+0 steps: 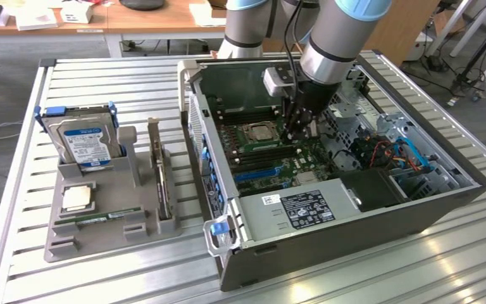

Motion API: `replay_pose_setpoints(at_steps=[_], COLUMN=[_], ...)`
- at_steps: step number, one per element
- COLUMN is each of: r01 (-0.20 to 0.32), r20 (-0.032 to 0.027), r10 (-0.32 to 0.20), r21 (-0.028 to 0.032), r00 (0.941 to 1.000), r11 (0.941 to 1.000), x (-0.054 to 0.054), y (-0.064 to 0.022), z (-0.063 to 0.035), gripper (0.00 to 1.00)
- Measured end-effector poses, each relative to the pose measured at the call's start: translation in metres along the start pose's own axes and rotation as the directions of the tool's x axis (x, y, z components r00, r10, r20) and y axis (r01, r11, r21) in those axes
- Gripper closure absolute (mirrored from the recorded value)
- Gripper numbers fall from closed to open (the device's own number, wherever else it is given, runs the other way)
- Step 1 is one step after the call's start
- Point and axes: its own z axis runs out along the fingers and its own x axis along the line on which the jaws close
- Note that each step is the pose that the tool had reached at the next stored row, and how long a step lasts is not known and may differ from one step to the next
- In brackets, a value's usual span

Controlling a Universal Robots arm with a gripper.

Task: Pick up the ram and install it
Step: 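Insert the ram into the slot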

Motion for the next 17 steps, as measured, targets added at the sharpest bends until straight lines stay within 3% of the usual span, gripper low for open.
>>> replay_pose_setpoints(at_steps=[12, 14, 16, 17], r01=[0.0, 0.0, -0.001, -0.001], r20=[-0.0012, -0.0097, -0.0242, -0.0268], r10=[0.0, 0.0, 0.001, 0.001], r21=[0.0001, 0.0001, 0.0002, 0.0002], r00=[1.0, 1.0, 0.9997, 0.9996], r11=[1.0, 1.0, 1.0, 1.0], x=[0.0002, 0.0001, 0.0, 0.0], y=[-0.0001, -0.0001, -0.0001, -0.0002], z=[0.0022, 0.0024, 0.0026, 0.0028], gripper=[0.88, 0.88, 0.88, 0.88])
